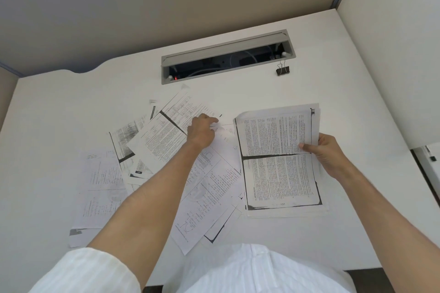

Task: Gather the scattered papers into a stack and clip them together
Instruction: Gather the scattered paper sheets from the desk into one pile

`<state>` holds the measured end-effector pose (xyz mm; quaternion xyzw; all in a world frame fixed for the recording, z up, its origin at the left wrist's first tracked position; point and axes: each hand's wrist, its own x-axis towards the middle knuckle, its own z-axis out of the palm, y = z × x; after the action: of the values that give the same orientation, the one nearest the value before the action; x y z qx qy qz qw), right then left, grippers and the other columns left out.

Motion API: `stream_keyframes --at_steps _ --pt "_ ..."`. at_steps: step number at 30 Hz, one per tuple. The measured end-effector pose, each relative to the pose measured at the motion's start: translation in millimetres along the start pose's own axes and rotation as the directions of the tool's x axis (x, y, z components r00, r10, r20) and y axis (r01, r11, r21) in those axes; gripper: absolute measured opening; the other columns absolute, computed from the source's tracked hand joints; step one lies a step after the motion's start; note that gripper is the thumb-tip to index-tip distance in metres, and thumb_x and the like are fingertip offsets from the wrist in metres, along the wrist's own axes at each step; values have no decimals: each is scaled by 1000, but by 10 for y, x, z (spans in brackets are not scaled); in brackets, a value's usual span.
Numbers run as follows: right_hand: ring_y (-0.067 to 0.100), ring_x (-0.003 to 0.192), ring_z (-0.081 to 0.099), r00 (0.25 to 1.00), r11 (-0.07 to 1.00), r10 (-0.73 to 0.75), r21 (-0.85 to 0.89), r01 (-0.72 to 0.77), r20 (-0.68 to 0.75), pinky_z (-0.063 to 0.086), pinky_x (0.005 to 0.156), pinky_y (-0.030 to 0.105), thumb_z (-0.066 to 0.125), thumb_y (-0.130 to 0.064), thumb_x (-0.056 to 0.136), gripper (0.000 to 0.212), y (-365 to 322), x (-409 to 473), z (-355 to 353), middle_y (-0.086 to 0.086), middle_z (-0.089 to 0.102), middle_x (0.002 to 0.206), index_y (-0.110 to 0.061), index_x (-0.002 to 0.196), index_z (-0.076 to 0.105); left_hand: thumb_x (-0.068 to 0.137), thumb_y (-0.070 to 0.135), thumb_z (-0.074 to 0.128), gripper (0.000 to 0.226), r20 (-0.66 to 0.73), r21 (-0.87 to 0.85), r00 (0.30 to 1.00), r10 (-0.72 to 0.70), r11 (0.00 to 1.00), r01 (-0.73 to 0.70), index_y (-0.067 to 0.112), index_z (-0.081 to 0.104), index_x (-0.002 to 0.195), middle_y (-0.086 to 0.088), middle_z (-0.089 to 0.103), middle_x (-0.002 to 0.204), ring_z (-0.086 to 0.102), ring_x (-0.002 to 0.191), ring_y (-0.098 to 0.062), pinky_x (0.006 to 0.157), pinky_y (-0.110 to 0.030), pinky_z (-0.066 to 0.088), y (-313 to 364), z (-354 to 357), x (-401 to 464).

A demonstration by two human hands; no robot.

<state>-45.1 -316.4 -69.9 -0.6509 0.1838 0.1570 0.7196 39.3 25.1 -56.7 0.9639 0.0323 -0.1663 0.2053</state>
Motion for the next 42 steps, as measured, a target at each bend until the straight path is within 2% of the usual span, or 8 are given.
stream_keyframes --at_steps 3,9,21,26,29,31,34,42 --pt "16 95 72 1000 1000 4 -1 -4 -5 56 84 30 68 6 82 34 12 7 -7 8 73 106 -2 115 67 82 1 57 54 57 57 998 -7 998 3 21 57 132 -3 47 133 42 124 -26 101 -42 39 -36 -14 28" --pt "13 92 74 1000 1000 13 -12 -13 -11 59 78 25 68 6 83 29 25 5 13 2 76 101 -8 109 70 73 35 81 73 82 185 992 97 977 -111 14 52 137 -3 42 141 39 127 -27 100 -47 43 -190 30 -36" --pt "9 87 75 1000 1000 4 -8 -4 8 58 69 18 68 6 83 28 26 23 219 -6 79 92 -16 98 72 87 34 68 34 -56 279 962 267 929 -242 8 72 107 -2 57 132 49 115 -28 90 -44 46 -317 153 -222" --pt "10 89 75 1000 1000 -2 0 2 30 58 72 19 69 6 83 28 59 16 292 -5 79 94 -16 100 72 85 25 70 22 -206 26 970 131 991 -129 8 72 98 2 61 123 57 100 -21 77 -38 50 -322 207 -318" --pt "15 97 74 998 1000 4 27 -6 68 58 82 25 69 6 82 28 72 -2 328 3 77 105 -13 103 73 84 28 71 15 -266 -248 963 -37 968 -31 17 70 95 7 67 93 59 77 -14 63 -26 47 -322 134 -368" --pt "22 105 71 994 998 19 57 -26 109 53 92 35 71 4 79 30 76 -12 354 7 76 110 -11 105 73 83 29 73 6 -249 -443 961 -118 896 -5 26 69 83 12 64 72 54 62 -6 53 -16 40 -320 47 -397" --pt "26 112 68 983 990 49 121 -71 179 47 99 42 73 -3 71 32 79 -30 412 10 74 116 -11 102 76 80 26 76 14 -257 -633 953 -163 773 -39 30 65 71 15 63 68 54 58 6 54 -8 41 -297 -95 -439" --pt "30 119 64 948 978 51 178 -112 315 51 99 45 70 -5 75 44 79 -71 626 14 68 127 -4 119 68 83 16 75 9 -167 -901 971 -171 427 -80 13 72 90 0 72 81 66 72 -10 67 -22 56 -112 -251 -563"
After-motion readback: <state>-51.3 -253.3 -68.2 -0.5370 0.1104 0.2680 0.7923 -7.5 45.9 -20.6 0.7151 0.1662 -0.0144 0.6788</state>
